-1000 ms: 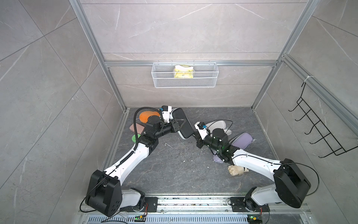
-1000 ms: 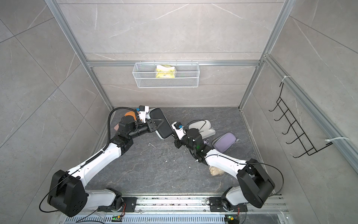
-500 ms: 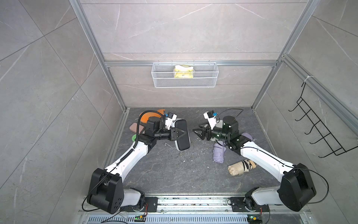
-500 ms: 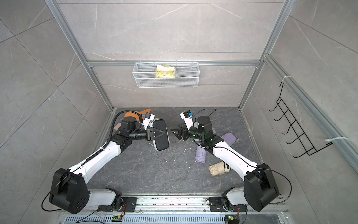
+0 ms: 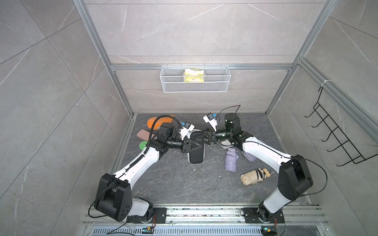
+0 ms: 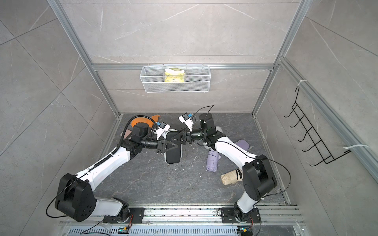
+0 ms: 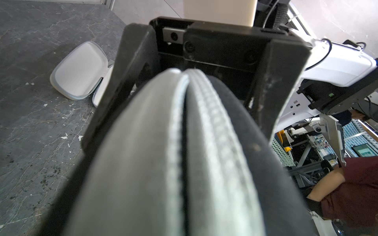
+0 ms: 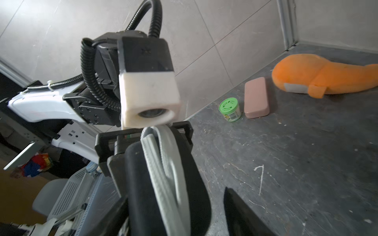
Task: Put umbrellas into zippered umbrella sleeves
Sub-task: Adjust the umbrella sleeve.
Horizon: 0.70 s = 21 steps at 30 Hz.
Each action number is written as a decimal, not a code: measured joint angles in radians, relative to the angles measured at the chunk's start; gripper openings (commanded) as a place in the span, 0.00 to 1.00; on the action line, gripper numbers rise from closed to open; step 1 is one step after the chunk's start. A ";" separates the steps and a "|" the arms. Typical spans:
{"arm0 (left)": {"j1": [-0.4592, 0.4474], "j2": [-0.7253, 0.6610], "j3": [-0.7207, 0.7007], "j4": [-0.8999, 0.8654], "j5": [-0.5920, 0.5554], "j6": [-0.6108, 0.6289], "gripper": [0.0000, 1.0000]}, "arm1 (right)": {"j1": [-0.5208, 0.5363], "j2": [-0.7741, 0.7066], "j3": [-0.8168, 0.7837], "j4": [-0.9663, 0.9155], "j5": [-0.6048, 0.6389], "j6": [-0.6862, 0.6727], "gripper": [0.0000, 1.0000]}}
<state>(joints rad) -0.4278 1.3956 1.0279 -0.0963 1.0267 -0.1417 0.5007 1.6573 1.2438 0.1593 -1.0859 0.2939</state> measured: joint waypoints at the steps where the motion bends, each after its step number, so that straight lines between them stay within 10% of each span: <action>1: -0.002 0.005 0.006 -0.014 0.001 0.014 0.21 | 0.000 0.006 0.002 0.004 -0.024 0.004 0.49; 8: 0.005 0.009 0.060 -0.036 -0.029 0.016 0.85 | -0.009 0.036 0.017 0.117 -0.080 0.088 0.12; 21: 0.084 -0.217 -0.496 0.659 -0.497 -0.643 0.93 | -0.041 0.023 -0.181 0.512 0.320 0.564 0.04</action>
<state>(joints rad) -0.3443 1.1790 0.5323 0.5629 0.5301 -0.7845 0.4599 1.6802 1.0626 0.6712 -0.7662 0.8581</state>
